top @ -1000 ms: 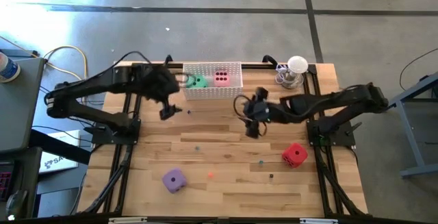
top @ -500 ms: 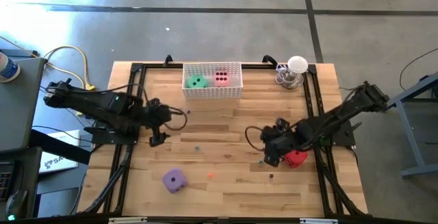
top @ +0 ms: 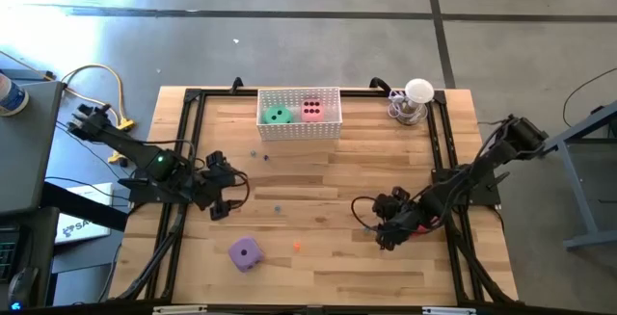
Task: Pick & Place Dice
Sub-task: Put the small blue dice into the white basket
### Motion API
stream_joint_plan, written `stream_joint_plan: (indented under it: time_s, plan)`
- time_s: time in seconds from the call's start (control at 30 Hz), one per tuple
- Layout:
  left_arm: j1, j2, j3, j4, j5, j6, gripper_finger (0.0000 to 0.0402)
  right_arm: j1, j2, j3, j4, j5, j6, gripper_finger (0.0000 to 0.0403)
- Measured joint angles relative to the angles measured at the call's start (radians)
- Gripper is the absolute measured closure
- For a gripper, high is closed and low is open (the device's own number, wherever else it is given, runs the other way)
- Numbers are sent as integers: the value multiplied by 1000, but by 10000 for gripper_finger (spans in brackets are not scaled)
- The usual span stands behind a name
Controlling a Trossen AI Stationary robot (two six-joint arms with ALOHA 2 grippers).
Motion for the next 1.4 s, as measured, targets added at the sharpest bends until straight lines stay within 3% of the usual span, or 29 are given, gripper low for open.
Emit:
stream_joint_plan:
  time_s: [0.2,0.5,0.9,1.2,1.4]
  plan:
    - [-22,0,-16,23,-114,0,2,15,37,-70,175,45,-86,153]
    - [-19,0,-16,34,-120,21,2,67,128,-95,328,24,-112,153]
    - [-11,3,-17,69,-145,58,2,71,275,-91,346,74,-53,153]
    - [-11,3,-19,78,-148,62,2,89,282,-93,366,115,-56,155]
    - [-12,3,-19,78,-146,61,2,88,283,-93,339,109,-36,183]
